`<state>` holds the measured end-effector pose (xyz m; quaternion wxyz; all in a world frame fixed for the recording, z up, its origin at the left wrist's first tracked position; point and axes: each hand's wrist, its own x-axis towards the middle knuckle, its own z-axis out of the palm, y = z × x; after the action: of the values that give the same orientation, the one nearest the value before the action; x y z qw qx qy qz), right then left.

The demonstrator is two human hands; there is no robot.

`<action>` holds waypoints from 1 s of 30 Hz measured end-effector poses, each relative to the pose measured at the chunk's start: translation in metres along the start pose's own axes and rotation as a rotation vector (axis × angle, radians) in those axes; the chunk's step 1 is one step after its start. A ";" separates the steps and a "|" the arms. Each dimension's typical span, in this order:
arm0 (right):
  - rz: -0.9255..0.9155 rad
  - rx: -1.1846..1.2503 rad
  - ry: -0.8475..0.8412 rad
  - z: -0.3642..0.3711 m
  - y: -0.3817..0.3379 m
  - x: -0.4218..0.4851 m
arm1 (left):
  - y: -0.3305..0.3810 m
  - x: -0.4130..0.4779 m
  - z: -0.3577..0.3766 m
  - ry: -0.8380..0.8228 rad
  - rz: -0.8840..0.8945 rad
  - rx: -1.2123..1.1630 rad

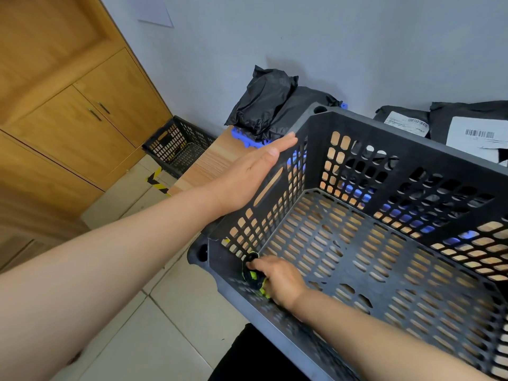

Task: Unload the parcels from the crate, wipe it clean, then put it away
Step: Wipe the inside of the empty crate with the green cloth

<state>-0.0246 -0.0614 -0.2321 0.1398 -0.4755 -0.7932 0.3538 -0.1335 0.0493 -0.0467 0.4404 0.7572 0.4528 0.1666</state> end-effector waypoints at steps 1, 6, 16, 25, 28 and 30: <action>-0.005 -0.007 0.005 0.000 0.001 0.001 | 0.001 0.000 0.000 0.002 -0.002 0.008; -0.075 -0.214 -0.019 0.006 0.004 0.005 | 0.003 -0.001 0.000 0.011 0.009 0.060; 0.120 -0.096 0.378 -0.032 0.003 -0.005 | 0.011 -0.003 0.002 0.032 -0.005 0.063; 0.202 0.485 1.102 -0.150 -0.008 0.047 | 0.008 0.000 0.004 0.035 0.027 0.074; 0.164 0.429 1.029 -0.155 -0.016 0.070 | 0.008 -0.001 0.005 0.040 0.068 0.057; 0.158 0.448 1.015 -0.146 -0.021 0.076 | 0.008 -0.001 0.004 0.056 0.085 0.091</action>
<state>0.0043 0.0591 -0.1226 0.5746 -0.6030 -0.4937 0.2498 -0.1270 0.0448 -0.0419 0.3851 0.7900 0.4396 0.1854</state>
